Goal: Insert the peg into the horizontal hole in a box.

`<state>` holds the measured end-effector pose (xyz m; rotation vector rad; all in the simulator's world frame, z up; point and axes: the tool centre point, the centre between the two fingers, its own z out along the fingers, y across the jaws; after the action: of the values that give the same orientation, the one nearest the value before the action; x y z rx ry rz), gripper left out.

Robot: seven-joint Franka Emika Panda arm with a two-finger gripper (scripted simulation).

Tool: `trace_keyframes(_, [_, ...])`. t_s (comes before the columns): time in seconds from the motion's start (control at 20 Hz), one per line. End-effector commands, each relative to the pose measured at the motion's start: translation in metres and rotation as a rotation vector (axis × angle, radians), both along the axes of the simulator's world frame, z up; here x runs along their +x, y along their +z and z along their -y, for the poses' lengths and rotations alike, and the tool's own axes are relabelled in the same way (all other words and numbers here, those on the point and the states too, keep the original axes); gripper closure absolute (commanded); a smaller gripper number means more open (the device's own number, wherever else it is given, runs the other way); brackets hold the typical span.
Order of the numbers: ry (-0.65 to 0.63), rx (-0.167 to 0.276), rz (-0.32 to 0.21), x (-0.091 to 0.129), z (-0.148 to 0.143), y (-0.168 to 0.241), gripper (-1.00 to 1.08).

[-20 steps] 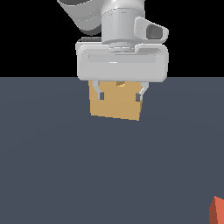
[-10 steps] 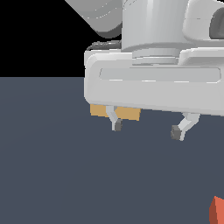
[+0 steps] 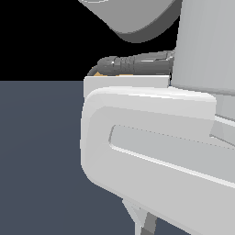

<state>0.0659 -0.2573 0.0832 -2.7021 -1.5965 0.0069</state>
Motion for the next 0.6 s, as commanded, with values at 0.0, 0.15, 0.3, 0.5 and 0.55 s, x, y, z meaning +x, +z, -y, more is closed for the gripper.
trace_keyframes(0.0, [-0.041,0.000,0.002,0.000,0.023,-0.006,-0.92])
trace_keyframes(0.15, [-0.080,-0.001,0.004,-0.002,0.044,-0.011,-0.92])
trace_keyframes(0.3, [-0.108,-0.001,0.005,-0.003,0.059,-0.015,-0.92])
trace_keyframes(0.5, [-0.130,-0.001,0.005,-0.005,0.071,-0.018,-0.92])
trace_keyframes(0.55, [-0.133,-0.001,0.005,-0.005,0.072,-0.018,-0.92])
